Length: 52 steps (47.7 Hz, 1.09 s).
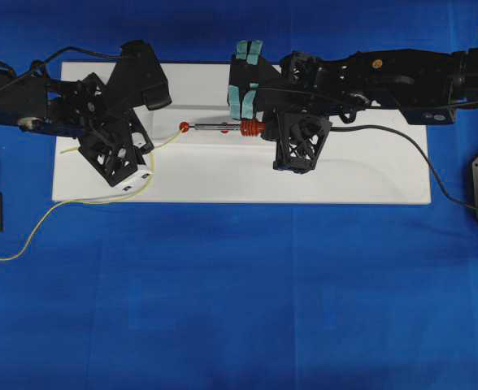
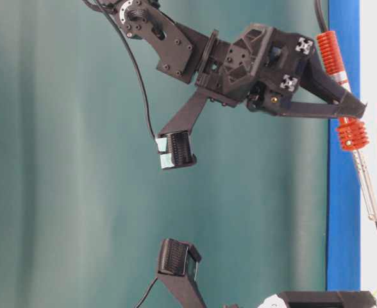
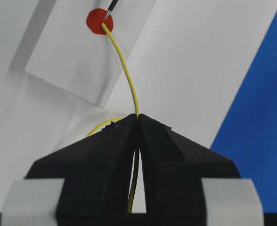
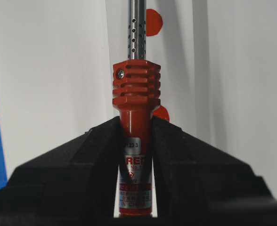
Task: Touch the tip of the soldering iron to the tip of the solder at the mark.
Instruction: 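Move the wire tip to the left red dot and slide the iron tip toward it, then hold the iron tip against the wire tip at the left red dot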
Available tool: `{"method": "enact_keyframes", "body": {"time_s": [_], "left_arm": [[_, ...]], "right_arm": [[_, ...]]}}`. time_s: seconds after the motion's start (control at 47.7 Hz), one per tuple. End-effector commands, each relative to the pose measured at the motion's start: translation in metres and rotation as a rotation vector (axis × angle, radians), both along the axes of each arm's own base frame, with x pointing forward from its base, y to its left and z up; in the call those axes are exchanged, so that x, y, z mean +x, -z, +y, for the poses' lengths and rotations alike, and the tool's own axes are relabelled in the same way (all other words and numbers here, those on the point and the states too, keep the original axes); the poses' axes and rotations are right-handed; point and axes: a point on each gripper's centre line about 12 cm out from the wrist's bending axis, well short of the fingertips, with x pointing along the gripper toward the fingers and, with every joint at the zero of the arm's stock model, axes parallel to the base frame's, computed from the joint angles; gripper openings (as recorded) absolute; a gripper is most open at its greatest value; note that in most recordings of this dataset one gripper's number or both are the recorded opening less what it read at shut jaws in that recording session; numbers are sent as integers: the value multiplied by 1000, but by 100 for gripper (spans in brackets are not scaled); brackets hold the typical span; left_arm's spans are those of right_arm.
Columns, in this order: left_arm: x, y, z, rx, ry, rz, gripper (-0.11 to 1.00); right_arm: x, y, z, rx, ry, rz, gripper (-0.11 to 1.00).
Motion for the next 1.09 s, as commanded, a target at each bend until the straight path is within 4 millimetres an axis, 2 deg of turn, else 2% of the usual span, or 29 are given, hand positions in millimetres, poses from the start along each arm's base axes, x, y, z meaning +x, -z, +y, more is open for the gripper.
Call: {"method": "enact_keyframes", "body": {"time_s": [0.0,1.069], "left_arm": [[6,-9,0,6,4,-30,2],[5,-9,-2,6,8,-30,2]], "right_arm": [[7,-11,-2,-16,-4,-36,8],[12,-9,-3,-9,-7,-9,8]]}}
